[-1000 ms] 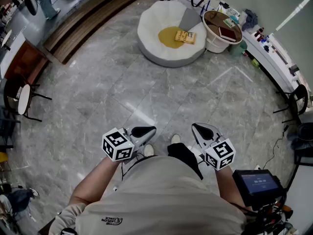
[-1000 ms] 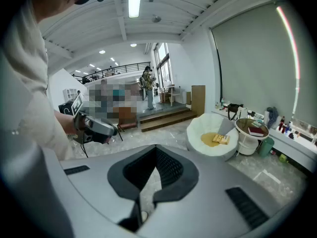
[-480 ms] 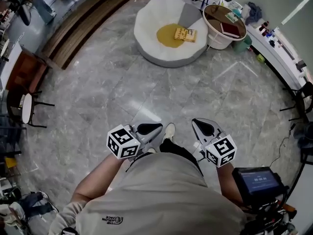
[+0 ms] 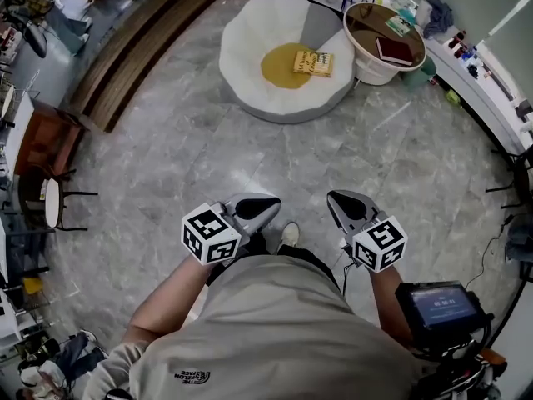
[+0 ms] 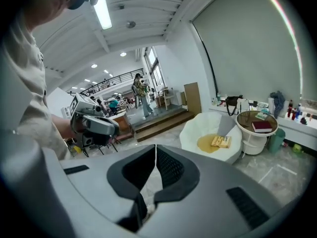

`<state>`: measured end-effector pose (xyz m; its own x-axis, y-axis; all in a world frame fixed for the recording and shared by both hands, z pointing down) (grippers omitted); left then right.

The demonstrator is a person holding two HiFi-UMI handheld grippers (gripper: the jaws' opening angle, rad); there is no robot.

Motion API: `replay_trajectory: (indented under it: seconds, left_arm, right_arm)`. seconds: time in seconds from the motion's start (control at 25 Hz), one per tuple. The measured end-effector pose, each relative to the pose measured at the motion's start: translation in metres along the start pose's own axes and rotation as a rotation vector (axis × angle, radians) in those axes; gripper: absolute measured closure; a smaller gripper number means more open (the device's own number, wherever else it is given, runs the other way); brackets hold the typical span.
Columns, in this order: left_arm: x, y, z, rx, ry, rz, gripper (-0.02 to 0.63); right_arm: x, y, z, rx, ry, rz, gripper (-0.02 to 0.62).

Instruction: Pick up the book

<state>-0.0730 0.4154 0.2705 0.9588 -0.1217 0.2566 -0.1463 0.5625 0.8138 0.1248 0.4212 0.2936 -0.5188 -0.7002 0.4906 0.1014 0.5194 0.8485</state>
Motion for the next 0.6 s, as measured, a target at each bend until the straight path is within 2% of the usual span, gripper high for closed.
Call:
replay_trajectory:
  seconds: [0.16, 0.28, 0.44, 0.6]
  left_arm:
    - [0.010, -0.023, 0.045, -0.006, 0.016, 0.014, 0.598]
    - [0.017, -0.040, 0.090, 0.008, 0.044, 0.032, 0.598]
    - [0.018, -0.078, 0.154, 0.023, 0.092, 0.050, 0.598]
    - [0.014, -0.121, 0.214, 0.034, 0.159, 0.080, 0.597]
  right_arm:
    - [0.041, -0.008, -0.027, 0.066, 0.018, 0.022, 0.575]
    - [0.080, -0.015, -0.051, 0.103, 0.050, 0.050, 0.508]
    - [0.130, -0.035, -0.078, 0.184, 0.105, 0.072, 0.508]
    - [0.182, -0.071, -0.103, 0.189, 0.163, 0.078, 0.508]
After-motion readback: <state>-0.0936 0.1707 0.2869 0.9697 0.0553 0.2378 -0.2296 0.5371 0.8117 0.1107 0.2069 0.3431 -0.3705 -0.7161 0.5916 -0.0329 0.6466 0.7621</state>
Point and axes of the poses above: the fingertips, and each gripper's own axes: x forward along the fingers, z to its left, y out of its underside, the point moved 6 cm from there along -x, backward along the fingers, and after that the axes turned 11 degrees about y, right-handed, at the moved point
